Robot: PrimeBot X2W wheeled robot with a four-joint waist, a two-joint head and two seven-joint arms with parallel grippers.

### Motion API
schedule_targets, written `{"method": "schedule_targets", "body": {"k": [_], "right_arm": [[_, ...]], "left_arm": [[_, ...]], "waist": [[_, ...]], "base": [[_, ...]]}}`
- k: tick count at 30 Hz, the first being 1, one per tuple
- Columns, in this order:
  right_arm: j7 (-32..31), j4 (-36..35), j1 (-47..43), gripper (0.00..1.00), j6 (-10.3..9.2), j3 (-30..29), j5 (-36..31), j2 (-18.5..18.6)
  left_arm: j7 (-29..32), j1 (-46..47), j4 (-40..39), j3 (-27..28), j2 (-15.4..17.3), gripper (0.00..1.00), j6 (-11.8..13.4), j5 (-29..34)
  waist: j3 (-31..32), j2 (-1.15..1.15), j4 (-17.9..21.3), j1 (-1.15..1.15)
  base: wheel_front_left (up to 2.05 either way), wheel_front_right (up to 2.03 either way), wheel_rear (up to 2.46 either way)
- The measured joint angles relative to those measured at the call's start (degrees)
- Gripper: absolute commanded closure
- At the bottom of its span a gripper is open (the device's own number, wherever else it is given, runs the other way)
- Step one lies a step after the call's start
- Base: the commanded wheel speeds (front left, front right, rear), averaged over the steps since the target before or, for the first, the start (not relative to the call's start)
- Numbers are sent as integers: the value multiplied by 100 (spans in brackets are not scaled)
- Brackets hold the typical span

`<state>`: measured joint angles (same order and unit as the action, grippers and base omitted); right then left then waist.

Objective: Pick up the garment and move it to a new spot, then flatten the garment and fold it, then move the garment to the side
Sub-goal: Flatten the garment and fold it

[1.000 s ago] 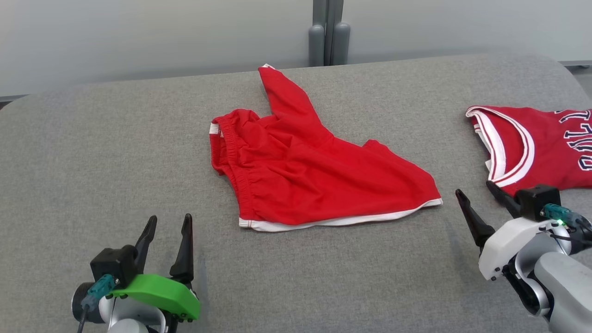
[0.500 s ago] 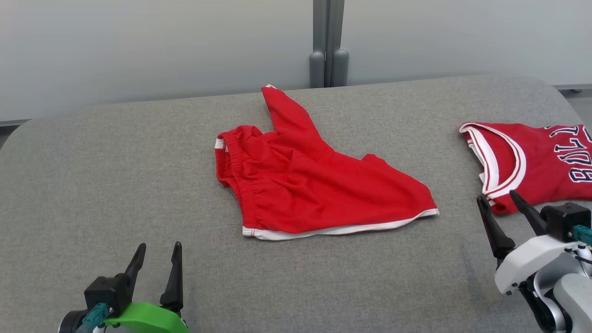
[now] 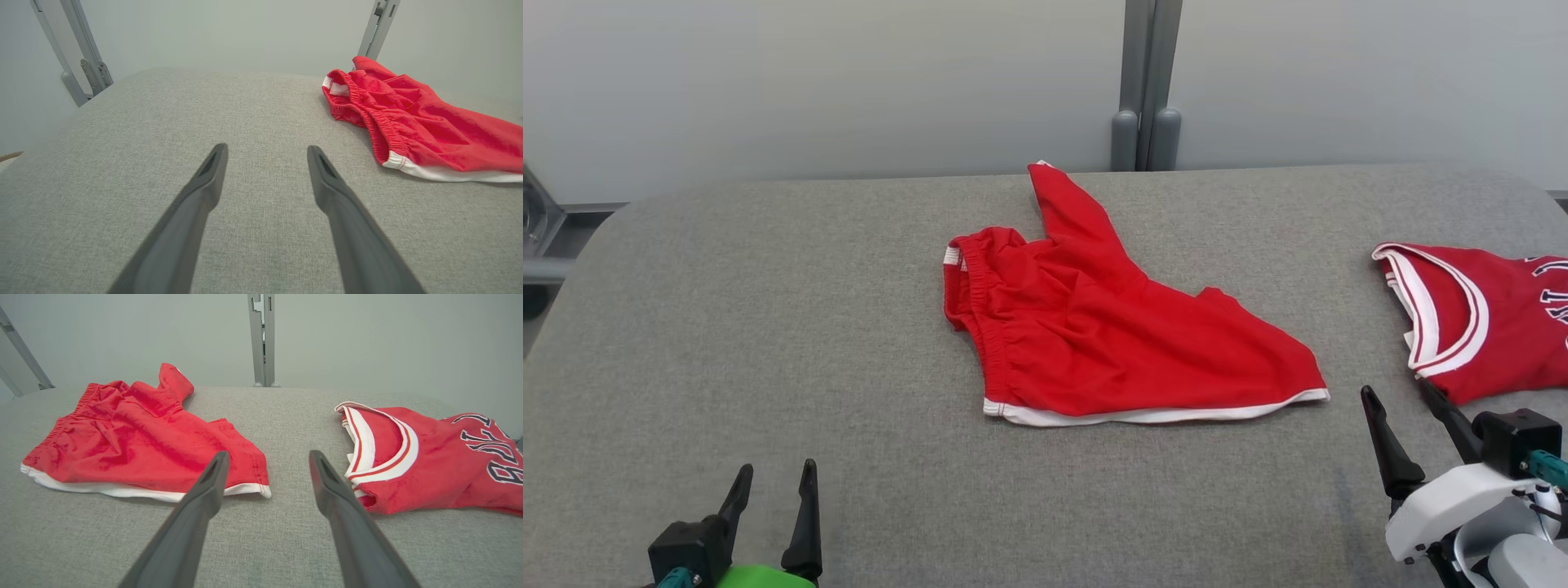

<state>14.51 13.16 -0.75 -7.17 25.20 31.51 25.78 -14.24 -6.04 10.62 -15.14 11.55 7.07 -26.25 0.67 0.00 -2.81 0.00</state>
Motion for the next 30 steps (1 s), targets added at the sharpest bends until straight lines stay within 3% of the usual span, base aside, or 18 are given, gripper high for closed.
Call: {"method": "schedule_targets", "body": {"k": [12,30], "right_arm": [[0,-143,-516,0,0,-1058,-212,-602],[0,-266,-880,0,19,-1247,-699,-903]], "left_arm": [[0,-122,-138,252,-111,0,1,32],[0,-223,-191,367,-190,0,-103,190]], "waist": [[28,0,-128,0],[-29,0,-44,0]], "base": [[0,0,0],[0,0,0]]}}
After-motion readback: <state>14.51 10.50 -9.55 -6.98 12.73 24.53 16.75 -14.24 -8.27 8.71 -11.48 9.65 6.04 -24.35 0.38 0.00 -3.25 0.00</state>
